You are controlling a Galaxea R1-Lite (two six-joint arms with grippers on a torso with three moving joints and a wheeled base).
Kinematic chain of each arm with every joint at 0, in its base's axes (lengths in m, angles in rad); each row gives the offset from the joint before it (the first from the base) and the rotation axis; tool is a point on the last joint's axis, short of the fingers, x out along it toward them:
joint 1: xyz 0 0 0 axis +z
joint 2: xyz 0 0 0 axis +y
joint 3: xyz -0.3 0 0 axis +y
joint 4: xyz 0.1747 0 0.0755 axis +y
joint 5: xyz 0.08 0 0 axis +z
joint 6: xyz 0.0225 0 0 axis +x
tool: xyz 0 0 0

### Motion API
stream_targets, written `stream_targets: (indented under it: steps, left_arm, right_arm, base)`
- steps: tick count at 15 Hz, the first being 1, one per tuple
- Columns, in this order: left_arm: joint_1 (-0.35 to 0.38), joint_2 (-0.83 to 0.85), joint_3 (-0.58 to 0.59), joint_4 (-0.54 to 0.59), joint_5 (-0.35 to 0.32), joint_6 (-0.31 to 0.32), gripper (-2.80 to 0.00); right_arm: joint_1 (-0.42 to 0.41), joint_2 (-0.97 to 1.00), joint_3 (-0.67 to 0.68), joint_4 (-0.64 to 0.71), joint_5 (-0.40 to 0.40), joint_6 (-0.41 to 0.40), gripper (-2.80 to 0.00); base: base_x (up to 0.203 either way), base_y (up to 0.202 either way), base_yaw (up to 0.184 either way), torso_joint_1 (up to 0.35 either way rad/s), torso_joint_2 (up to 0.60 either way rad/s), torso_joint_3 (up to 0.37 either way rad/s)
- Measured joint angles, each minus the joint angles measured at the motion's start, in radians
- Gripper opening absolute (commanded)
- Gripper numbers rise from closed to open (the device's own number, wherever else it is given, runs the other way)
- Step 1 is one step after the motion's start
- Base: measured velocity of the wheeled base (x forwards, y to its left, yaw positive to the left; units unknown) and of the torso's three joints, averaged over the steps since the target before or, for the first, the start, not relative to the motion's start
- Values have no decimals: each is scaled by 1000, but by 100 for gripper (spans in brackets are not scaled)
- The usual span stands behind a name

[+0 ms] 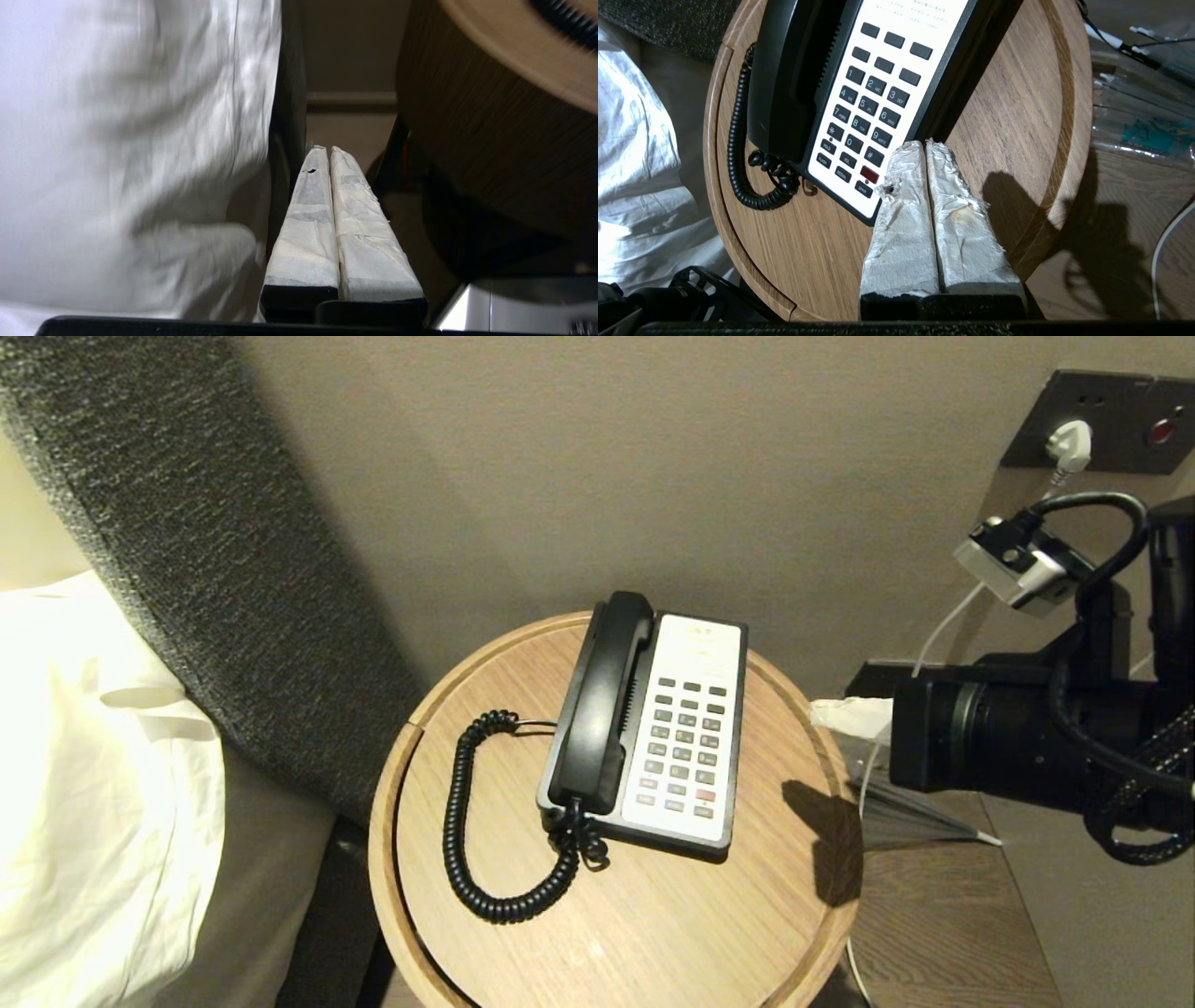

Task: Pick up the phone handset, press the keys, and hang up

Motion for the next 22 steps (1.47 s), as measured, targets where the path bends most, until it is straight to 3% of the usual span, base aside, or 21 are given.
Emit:
stream_targets:
  steps: [3, 11, 18, 22]
  left_arm:
    - [-1, -2, 25, -146, -3, -4, -280]
    - [-1, -4, 29, -154, -1, -10, -280]
    - [0, -4, 29, -154, -1, -9, -280]
    - [-1, -4, 29, -153, -1, -9, -280]
  right_arm:
    - [-5, -8, 9, 0, -1, 1, -280]
    - [-38, -40, 38, 0, 4, 1, -280]
    - [-164, -98, 115, -1, 0, 1, -280]
    - [-194, -147, 152, 4, 0, 0, -280]
  base:
    - [0, 0, 0, 0, 0, 0]
    - [0, 0, 0, 0, 0, 0]
    - [0, 0, 0, 0, 0, 0]
    - [0, 0, 0, 0, 0, 0]
